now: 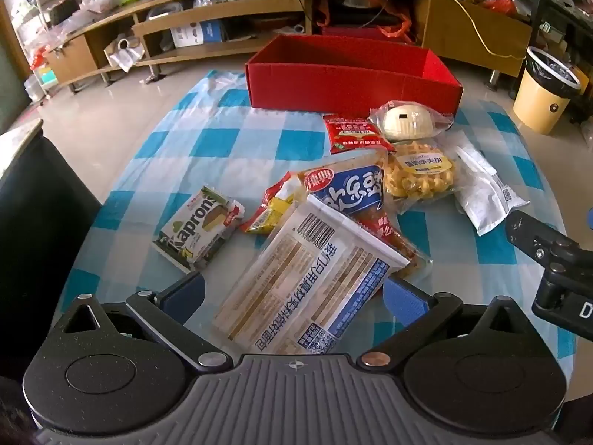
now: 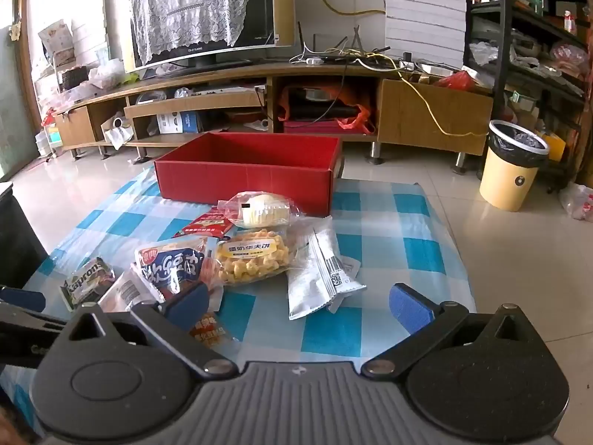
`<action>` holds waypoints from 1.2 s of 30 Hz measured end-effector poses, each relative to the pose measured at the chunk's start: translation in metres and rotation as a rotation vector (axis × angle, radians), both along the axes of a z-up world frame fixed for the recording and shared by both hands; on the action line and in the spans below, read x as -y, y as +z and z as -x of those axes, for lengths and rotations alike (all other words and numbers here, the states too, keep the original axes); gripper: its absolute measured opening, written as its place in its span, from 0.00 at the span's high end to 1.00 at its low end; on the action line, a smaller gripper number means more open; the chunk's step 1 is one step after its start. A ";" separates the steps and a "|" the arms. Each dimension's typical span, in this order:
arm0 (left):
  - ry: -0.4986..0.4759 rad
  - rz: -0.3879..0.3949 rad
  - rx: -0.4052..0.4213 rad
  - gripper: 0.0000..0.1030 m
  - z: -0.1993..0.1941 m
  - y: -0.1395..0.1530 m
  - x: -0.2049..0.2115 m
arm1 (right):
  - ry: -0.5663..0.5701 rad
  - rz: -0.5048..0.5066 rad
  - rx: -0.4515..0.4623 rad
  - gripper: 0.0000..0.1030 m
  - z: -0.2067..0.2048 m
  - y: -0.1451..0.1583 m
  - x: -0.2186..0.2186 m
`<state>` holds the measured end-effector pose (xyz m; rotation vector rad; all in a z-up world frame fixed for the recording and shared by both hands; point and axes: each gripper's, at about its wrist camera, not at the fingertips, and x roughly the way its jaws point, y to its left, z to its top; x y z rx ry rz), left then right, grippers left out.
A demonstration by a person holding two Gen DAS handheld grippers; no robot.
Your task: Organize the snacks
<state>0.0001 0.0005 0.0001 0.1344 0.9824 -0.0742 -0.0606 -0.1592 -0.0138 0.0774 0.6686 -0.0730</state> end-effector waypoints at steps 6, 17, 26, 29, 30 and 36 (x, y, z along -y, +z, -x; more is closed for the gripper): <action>0.003 -0.009 0.000 0.00 0.006 -0.008 -0.002 | 0.002 0.001 -0.025 0.01 -0.001 -0.002 0.001; 0.001 -0.043 -0.050 0.00 0.001 -0.016 -0.002 | 0.007 0.004 -0.071 0.01 -0.006 -0.010 -0.004; 0.029 -0.040 -0.061 0.00 -0.002 -0.017 -0.006 | 0.011 0.008 -0.091 0.01 -0.008 -0.013 -0.006; 0.028 -0.043 -0.061 0.00 -0.002 -0.019 -0.006 | 0.018 0.014 -0.098 0.01 -0.009 -0.014 -0.008; 0.029 -0.045 -0.060 0.00 -0.002 -0.019 -0.006 | 0.021 0.014 -0.100 0.01 -0.009 -0.014 -0.008; 0.044 -0.040 -0.059 0.00 -0.003 -0.018 -0.009 | 0.027 0.026 -0.119 0.01 -0.010 -0.017 -0.011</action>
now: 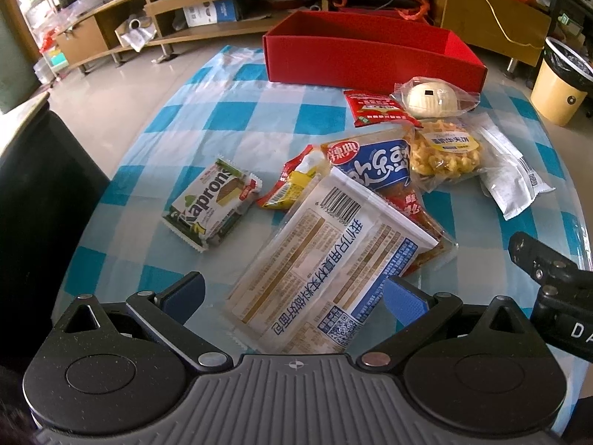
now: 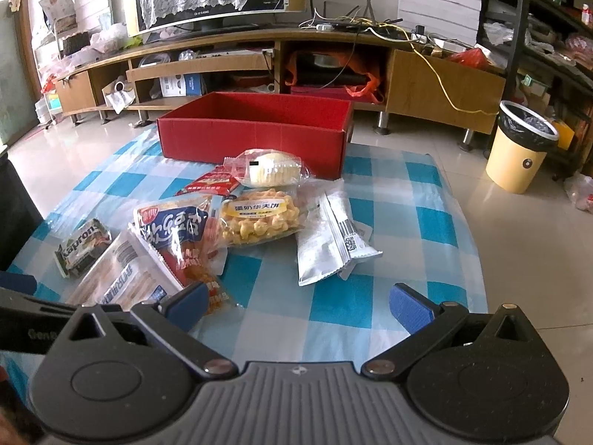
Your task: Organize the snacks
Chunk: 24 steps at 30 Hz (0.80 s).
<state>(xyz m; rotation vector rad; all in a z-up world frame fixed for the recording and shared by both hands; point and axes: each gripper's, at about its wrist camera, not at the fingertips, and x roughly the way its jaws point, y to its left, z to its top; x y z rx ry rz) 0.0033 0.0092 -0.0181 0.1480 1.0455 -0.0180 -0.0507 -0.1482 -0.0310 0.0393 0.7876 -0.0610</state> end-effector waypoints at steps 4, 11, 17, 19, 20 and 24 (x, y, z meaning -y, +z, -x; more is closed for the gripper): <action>-0.002 0.000 0.007 0.00 0.001 0.001 0.000 | 0.000 0.002 -0.009 0.01 -0.001 -0.002 -0.001; -0.007 -0.011 0.016 0.00 0.002 0.003 0.002 | 0.014 0.018 -0.016 0.01 -0.001 -0.004 -0.005; -0.004 -0.015 0.014 0.00 0.002 0.002 0.001 | 0.018 0.019 -0.021 0.01 -0.001 -0.005 -0.006; -0.004 -0.016 0.014 0.00 0.003 0.002 0.000 | 0.018 0.018 -0.024 0.01 -0.001 -0.005 -0.006; -0.005 -0.017 0.015 0.00 0.003 0.002 0.000 | 0.018 0.015 -0.026 0.02 -0.001 -0.005 -0.006; -0.004 -0.016 0.014 0.00 0.003 0.002 0.000 | 0.016 0.008 -0.031 0.02 -0.002 -0.006 -0.006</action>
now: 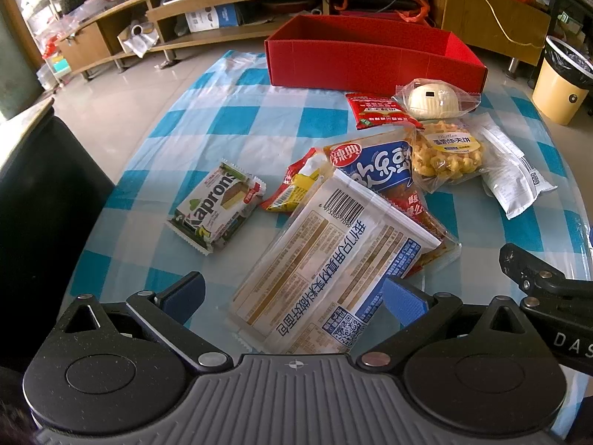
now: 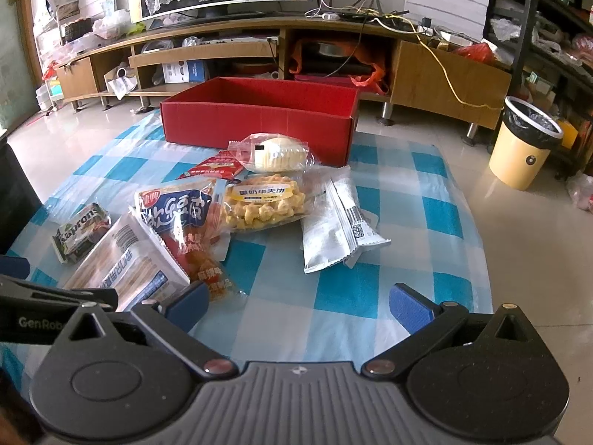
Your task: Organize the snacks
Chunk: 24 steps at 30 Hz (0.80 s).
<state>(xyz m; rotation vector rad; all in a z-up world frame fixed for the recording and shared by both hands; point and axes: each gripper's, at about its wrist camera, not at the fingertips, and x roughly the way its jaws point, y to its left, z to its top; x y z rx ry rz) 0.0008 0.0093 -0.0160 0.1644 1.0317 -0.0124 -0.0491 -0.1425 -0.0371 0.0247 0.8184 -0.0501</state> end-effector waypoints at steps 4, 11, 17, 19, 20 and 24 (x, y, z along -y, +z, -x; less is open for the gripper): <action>-0.001 -0.002 0.001 0.00 0.001 0.000 0.000 | -0.001 -0.006 -0.005 0.02 0.000 -0.001 0.001; -0.003 -0.004 -0.002 0.01 0.001 -0.001 0.000 | -0.001 -0.009 -0.013 0.02 -0.001 -0.002 0.000; -0.006 -0.007 -0.005 0.02 0.001 -0.001 0.001 | 0.000 -0.008 -0.017 0.02 -0.001 -0.003 0.000; -0.008 -0.010 -0.004 0.02 0.001 -0.001 0.001 | 0.000 -0.009 -0.022 0.02 -0.001 -0.003 0.000; -0.008 -0.010 -0.005 0.02 0.001 -0.001 0.001 | 0.000 -0.009 -0.023 0.02 -0.001 -0.003 0.000; -0.009 -0.011 -0.005 0.02 0.001 -0.001 0.002 | 0.001 -0.009 -0.024 0.02 -0.001 -0.003 0.000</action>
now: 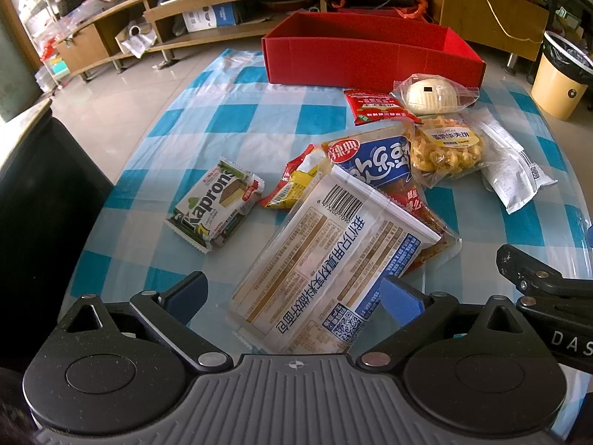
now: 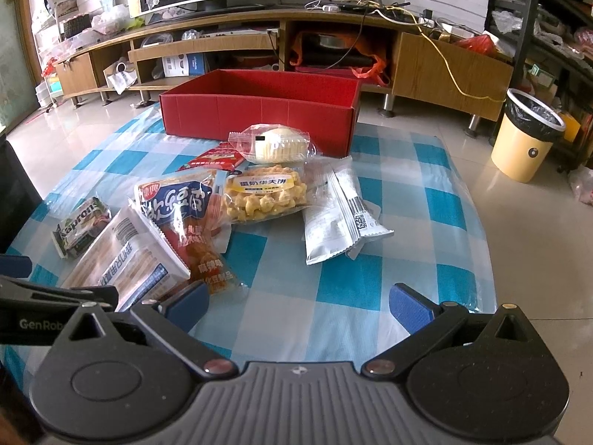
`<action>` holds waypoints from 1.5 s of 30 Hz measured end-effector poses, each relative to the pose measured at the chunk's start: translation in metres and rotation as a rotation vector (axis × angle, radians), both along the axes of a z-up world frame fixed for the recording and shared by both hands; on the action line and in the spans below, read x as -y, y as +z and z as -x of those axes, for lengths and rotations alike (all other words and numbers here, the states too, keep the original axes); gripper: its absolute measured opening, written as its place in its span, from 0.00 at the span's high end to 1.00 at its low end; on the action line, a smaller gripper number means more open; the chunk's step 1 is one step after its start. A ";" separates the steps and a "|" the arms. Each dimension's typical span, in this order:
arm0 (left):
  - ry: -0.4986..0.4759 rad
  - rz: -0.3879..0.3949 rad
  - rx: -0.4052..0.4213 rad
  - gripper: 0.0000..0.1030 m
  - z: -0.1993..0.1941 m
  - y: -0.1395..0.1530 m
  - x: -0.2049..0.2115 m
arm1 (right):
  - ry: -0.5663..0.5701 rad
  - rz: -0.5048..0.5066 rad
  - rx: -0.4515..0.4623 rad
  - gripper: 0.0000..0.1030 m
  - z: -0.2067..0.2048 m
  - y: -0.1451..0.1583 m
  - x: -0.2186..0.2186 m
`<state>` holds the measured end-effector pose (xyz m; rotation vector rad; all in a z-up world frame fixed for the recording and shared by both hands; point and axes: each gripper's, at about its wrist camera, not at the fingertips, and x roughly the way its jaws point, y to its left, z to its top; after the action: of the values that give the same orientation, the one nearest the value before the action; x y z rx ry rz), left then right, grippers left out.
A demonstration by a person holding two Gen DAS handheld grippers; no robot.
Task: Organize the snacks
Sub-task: 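Lower the left tool onto the white bread package while the right tool moves toward the red-and-blue snack bag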
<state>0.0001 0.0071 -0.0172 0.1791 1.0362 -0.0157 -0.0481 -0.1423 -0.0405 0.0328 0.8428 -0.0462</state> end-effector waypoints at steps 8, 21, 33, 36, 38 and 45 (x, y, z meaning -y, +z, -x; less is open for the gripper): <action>-0.001 -0.002 -0.002 0.03 0.000 0.000 0.000 | 0.000 0.001 -0.003 0.02 0.000 -0.001 0.000; -0.010 0.002 -0.010 0.03 0.000 -0.002 -0.001 | 0.007 -0.003 -0.020 0.02 -0.001 -0.002 0.001; -0.065 0.004 -0.073 0.02 -0.006 -0.027 -0.002 | 0.020 -0.007 -0.115 0.02 -0.005 -0.020 0.007; -0.082 -0.027 -0.085 0.02 -0.007 -0.034 0.004 | 0.040 0.000 -0.148 0.02 -0.007 -0.030 0.007; -0.094 -0.041 -0.092 0.02 -0.010 -0.038 0.007 | 0.054 0.004 -0.173 0.02 -0.007 -0.037 0.006; -0.109 -0.065 -0.105 0.08 -0.018 -0.045 0.008 | 0.070 0.018 -0.236 0.02 -0.013 -0.060 0.003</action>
<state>0.0184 -0.0012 -0.0621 0.2962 1.1312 -0.0905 -0.0353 -0.1455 -0.1003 -0.0193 1.0783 0.0086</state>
